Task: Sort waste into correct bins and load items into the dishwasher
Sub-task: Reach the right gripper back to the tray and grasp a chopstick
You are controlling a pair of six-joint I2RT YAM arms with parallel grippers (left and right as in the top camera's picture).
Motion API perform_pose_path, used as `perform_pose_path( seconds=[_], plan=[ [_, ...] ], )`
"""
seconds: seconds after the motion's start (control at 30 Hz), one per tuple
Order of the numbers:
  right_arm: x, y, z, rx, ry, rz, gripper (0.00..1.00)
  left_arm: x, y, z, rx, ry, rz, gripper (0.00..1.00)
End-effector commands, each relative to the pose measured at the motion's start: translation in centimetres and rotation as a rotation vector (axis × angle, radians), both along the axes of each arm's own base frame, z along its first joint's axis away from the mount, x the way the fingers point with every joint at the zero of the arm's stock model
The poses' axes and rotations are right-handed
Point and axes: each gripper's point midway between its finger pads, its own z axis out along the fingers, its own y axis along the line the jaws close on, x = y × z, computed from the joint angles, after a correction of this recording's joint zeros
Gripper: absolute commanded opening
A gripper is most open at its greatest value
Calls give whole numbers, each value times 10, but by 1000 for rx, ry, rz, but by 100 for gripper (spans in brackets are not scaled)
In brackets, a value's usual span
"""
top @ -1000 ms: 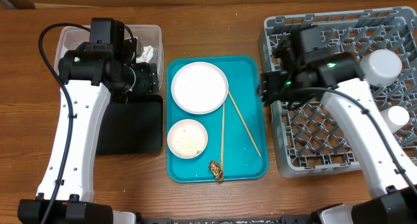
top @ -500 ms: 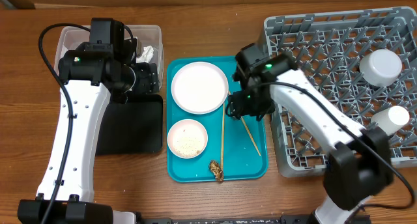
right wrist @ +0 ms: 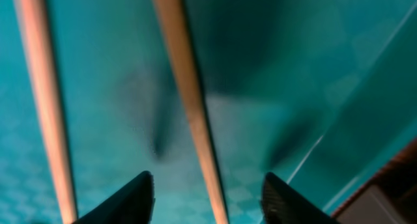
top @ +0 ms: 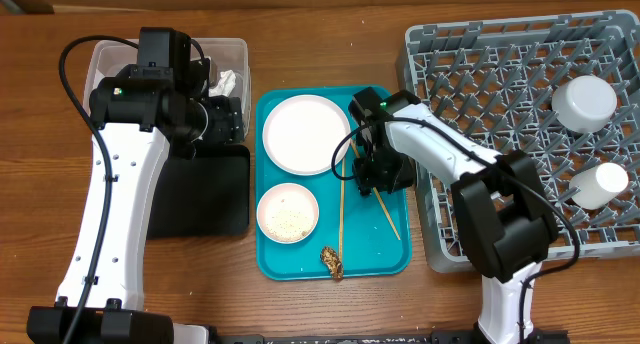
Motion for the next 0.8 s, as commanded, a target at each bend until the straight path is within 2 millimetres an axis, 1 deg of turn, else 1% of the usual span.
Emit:
perform_pose_path(
  seconds=[0.0,0.2,0.3,0.5,0.6,0.77],
  plan=[
    [-1,0,-5,-18,-1,12,44,2,-2,1,4,-3,-3,79],
    [-1,0,-5,-27,0,-25,26,2,-2,1,4,-3,-3,79],
    [-3,-1,-7,-33,5,-41,22,2,-2,1,4,-3,-2,79],
    [-20,-10,-22,-61,47,-63,21,2,-2,1,4,-3,-3,79],
    [-24,-12,-24,-69,61,-65,13,2,-2,1,4,-3,-3,79],
    [-24,-10,-22,-57,63,-71,8,2,-2,1,4,-3,-3,79]
  ],
)
